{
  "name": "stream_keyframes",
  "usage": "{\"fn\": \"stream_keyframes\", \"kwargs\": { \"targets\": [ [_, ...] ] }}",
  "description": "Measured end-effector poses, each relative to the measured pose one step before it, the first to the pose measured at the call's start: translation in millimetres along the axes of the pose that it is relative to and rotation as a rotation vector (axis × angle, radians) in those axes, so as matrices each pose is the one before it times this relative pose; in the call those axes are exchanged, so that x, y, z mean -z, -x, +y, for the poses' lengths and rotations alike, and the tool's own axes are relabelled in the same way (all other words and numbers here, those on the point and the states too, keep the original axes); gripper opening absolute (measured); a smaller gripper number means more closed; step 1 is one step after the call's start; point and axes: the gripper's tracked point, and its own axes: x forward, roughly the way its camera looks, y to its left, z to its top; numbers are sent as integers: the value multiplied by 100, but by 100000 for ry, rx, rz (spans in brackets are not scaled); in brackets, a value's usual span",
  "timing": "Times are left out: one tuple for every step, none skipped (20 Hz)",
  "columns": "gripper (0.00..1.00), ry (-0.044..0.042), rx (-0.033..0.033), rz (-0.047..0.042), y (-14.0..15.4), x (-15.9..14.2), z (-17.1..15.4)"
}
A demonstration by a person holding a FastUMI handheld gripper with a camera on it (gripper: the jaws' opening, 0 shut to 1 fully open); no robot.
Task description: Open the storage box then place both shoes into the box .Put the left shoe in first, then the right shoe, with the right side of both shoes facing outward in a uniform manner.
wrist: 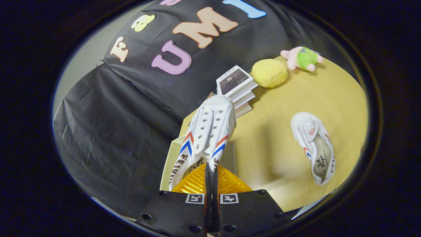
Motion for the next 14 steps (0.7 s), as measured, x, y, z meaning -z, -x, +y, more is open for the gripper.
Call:
{"fn": "stream_keyframes", "kwargs": {
  "targets": [
    [3, 400, -2608, 1713, -388, 209, 1459],
    [3, 390, -2804, 1967, -486, 389, 1711],
    [3, 675, -2508, 2182, -675, 352, 1230],
    [3, 198, -1560, 2598, -902, 569, 901],
    [3, -640, -531, 2792, -818, 585, 694],
    [3, -73, 240, 3009, -1137, 549, 245],
    [3, 391, 1651, 3145, -1257, 611, 26],
    [3, 1024, 2115, 2108, -882, 528, 183],
    [3, 1741, 2907, 2716, -932, 659, -88],
    [3, 1951, 2835, 2721, -933, 759, -155],
    [3, 2966, 3417, 864, -655, 385, -247],
    [3, 1748, 1992, 1068, -616, 386, 143],
    [3, -79, 519, 1806, -401, 247, 579],
    [3, -155, -585, 1254, -94, 445, 527]
  ]
}}
